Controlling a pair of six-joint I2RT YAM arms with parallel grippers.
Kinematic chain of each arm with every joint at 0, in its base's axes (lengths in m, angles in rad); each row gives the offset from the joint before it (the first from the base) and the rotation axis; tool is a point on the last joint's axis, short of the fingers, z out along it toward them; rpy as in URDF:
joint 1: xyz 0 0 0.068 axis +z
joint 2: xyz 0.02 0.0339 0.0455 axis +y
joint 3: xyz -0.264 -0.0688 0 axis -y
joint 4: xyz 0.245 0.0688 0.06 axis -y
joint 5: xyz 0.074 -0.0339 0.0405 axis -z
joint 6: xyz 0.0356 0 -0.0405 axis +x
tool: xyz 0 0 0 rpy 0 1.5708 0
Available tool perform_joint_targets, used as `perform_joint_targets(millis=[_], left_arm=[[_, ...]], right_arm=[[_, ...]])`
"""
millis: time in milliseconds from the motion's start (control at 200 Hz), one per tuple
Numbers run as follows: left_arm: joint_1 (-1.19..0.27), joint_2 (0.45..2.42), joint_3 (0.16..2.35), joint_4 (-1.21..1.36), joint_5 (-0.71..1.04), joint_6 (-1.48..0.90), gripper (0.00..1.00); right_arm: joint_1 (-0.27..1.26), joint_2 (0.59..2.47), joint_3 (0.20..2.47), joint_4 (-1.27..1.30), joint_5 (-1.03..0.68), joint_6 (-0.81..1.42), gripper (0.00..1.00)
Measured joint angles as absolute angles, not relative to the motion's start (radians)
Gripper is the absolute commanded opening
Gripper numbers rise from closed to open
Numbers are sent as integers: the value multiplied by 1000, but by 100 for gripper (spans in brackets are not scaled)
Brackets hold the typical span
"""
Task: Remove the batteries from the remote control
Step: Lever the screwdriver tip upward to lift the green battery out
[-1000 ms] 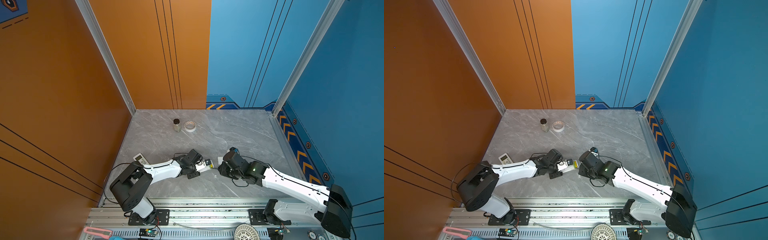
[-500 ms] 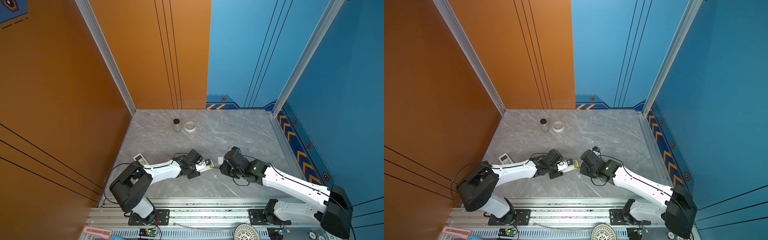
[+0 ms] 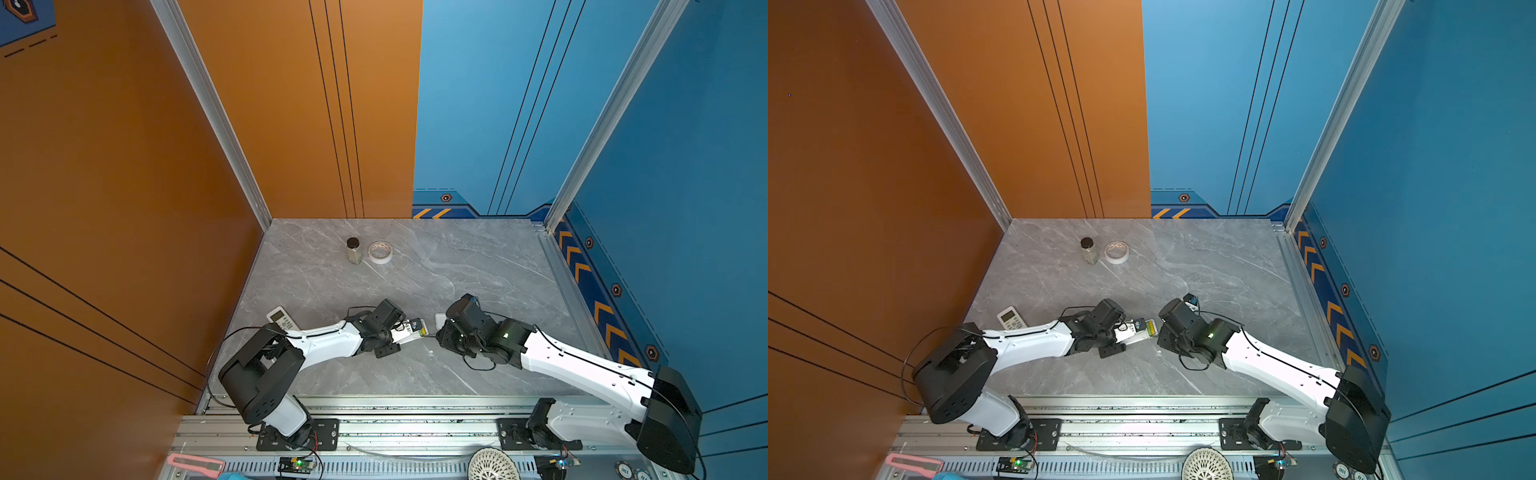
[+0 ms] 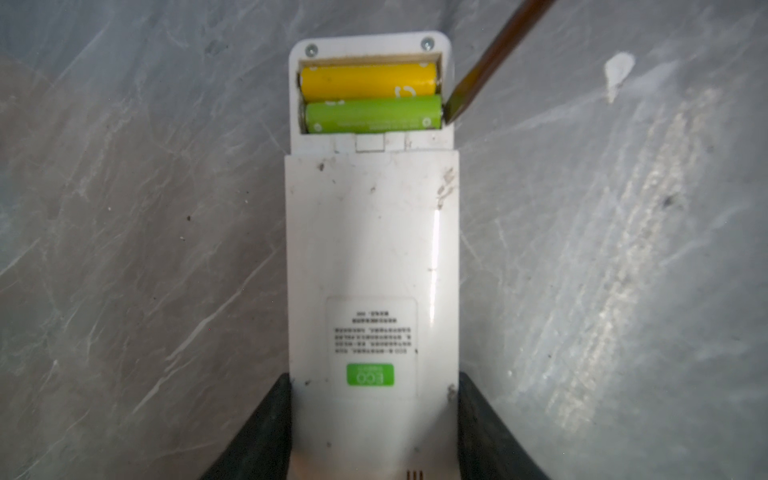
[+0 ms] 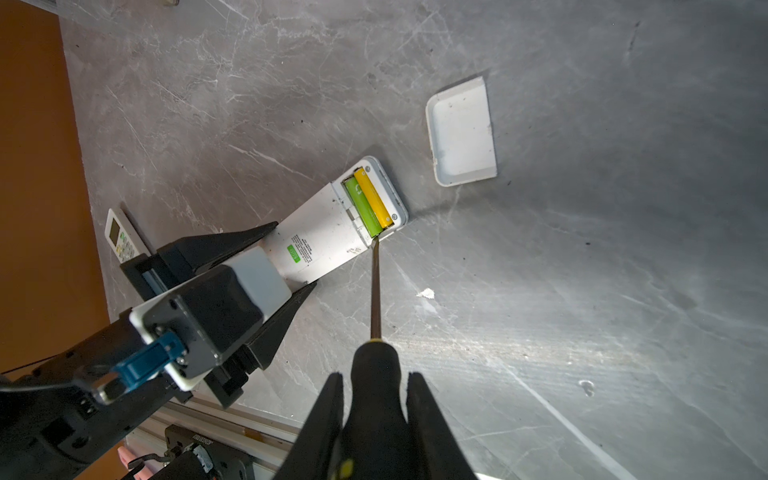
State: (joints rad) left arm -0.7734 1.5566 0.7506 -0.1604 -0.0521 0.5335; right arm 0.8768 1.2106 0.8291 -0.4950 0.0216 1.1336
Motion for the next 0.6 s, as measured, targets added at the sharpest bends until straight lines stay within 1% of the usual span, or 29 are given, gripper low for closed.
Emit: perform_joint_targets(millis=[375,480,600], left_arm=[[-773,1551,740,-148,-52,530,12],[-773,1550,739,-148,-52,527,11],[-773,1550,739,-149,-52,526,11]], right_arm=[[884,1235,845,-497,31,1156,0],[906,1240,848,-496,63,1178,0],[955,1235,825,-471,136,1210,0]])
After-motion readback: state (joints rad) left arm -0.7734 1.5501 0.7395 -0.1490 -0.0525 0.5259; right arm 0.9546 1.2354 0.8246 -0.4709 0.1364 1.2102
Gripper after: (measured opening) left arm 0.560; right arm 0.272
